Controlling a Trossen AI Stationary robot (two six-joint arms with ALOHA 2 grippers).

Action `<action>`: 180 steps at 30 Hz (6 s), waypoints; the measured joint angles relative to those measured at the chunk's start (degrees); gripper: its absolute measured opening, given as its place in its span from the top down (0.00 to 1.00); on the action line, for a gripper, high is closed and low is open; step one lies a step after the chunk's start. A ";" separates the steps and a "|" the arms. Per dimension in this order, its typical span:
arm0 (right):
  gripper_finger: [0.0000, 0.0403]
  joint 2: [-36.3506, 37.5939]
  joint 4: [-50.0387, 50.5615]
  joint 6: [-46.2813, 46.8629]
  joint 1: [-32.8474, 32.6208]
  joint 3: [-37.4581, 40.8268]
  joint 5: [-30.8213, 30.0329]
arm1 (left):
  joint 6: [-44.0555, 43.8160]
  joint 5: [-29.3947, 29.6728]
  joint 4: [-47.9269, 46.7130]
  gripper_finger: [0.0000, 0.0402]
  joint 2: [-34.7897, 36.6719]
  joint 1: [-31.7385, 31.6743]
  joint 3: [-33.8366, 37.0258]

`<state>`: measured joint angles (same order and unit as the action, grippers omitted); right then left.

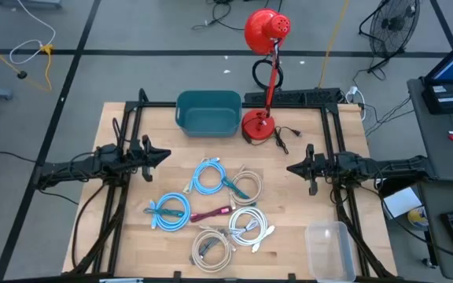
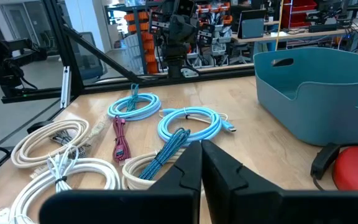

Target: Pick & Place USB Port

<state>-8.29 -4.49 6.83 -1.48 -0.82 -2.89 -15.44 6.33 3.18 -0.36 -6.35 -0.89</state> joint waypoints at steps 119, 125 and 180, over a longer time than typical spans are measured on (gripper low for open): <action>1.00 -58.86 -11.74 -6.79 0.00 -49.30 2.40 | 10.34 9.88 -4.27 0.92 -55.41 3.99 -42.60; 1.00 -58.48 1.16 -8.09 -0.53 -52.89 -7.61 | 6.76 14.05 -11.77 0.92 -53.01 4.24 -42.56; 0.61 -60.50 14.14 9.01 4.04 -52.85 -17.82 | -9.90 -5.33 -26.69 0.54 -80.75 -1.16 -42.58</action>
<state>-68.79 9.65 15.84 2.57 -53.67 -20.71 -25.34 1.00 -23.51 -81.11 -7.51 -43.46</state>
